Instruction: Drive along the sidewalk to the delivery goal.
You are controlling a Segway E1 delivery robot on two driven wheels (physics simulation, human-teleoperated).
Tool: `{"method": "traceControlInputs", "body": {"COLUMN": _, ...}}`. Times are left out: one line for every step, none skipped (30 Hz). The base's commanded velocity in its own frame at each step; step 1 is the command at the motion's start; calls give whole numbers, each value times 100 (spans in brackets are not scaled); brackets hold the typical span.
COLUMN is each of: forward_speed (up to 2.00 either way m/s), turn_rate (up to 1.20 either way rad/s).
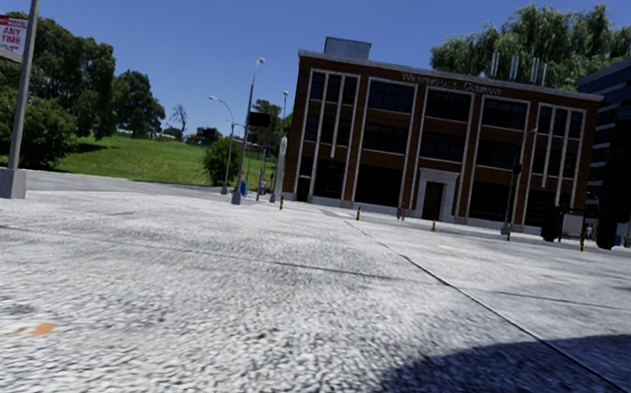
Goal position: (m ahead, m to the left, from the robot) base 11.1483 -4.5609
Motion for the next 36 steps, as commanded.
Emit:
{"method": "traceControlInputs", "body": {"forward_speed": 200, "turn_rate": -54}}
{"method": "traceControlInputs", "body": {"forward_speed": 200, "turn_rate": -54}}
{"method": "traceControlInputs", "body": {"forward_speed": 200, "turn_rate": -54}}
{"method": "traceControlInputs", "body": {"forward_speed": 200, "turn_rate": -54}}
{"method": "traceControlInputs", "body": {"forward_speed": 200, "turn_rate": -54}}
{"method": "traceControlInputs", "body": {"forward_speed": 200, "turn_rate": -54}}
{"method": "traceControlInputs", "body": {"forward_speed": 200, "turn_rate": -54}}
{"method": "traceControlInputs", "body": {"forward_speed": 200, "turn_rate": -54}}
{"method": "traceControlInputs", "body": {"forward_speed": 200, "turn_rate": -54}}
{"method": "traceControlInputs", "body": {"forward_speed": 200, "turn_rate": -54}}
{"method": "traceControlInputs", "body": {"forward_speed": 200, "turn_rate": -54}}
{"method": "traceControlInputs", "body": {"forward_speed": 200, "turn_rate": -54}}
{"method": "traceControlInputs", "body": {"forward_speed": 200, "turn_rate": -53}}
{"method": "traceControlInputs", "body": {"forward_speed": 200, "turn_rate": -52}}
{"method": "traceControlInputs", "body": {"forward_speed": 200, "turn_rate": -44}}
{"method": "traceControlInputs", "body": {"forward_speed": 200, "turn_rate": -29}}
{"method": "traceControlInputs", "body": {"forward_speed": 200, "turn_rate": -13}}
{"method": "traceControlInputs", "body": {"forward_speed": 200, "turn_rate": -5}}
{"method": "traceControlInputs", "body": {"forward_speed": 200, "turn_rate": -3}}
{"method": "traceControlInputs", "body": {"forward_speed": 200, "turn_rate": -2}}
{"method": "traceControlInputs", "body": {"forward_speed": 200, "turn_rate": -1}}
{"method": "traceControlInputs", "body": {"forward_speed": 200, "turn_rate": -1}}
{"method": "traceControlInputs", "body": {"forward_speed": 200, "turn_rate": -1}}
{"method": "traceControlInputs", "body": {"forward_speed": 200, "turn_rate": -1}}
{"method": "traceControlInputs", "body": {"forward_speed": 200, "turn_rate": -1}}
{"method": "traceControlInputs", "body": {"forward_speed": 200, "turn_rate": -1}}
{"method": "traceControlInputs", "body": {"forward_speed": 200, "turn_rate": -1}}
{"method": "traceControlInputs", "body": {"forward_speed": 200, "turn_rate": -1}}
{"method": "traceControlInputs", "body": {"forward_speed": 200, "turn_rate": -1}}
{"method": "traceControlInputs", "body": {"forward_speed": 200, "turn_rate": -1}}
{"method": "traceControlInputs", "body": {"forward_speed": 200, "turn_rate": -1}}
{"method": "traceControlInputs", "body": {"forward_speed": 200, "turn_rate": -1}}
{"method": "traceControlInputs", "body": {"forward_speed": 200, "turn_rate": -1}}
{"method": "traceControlInputs", "body": {"forward_speed": 200, "turn_rate": -1}}
{"method": "traceControlInputs", "body": {"forward_speed": 200, "turn_rate": -1}}
{"method": "traceControlInputs", "body": {"forward_speed": 200, "turn_rate": -1}}
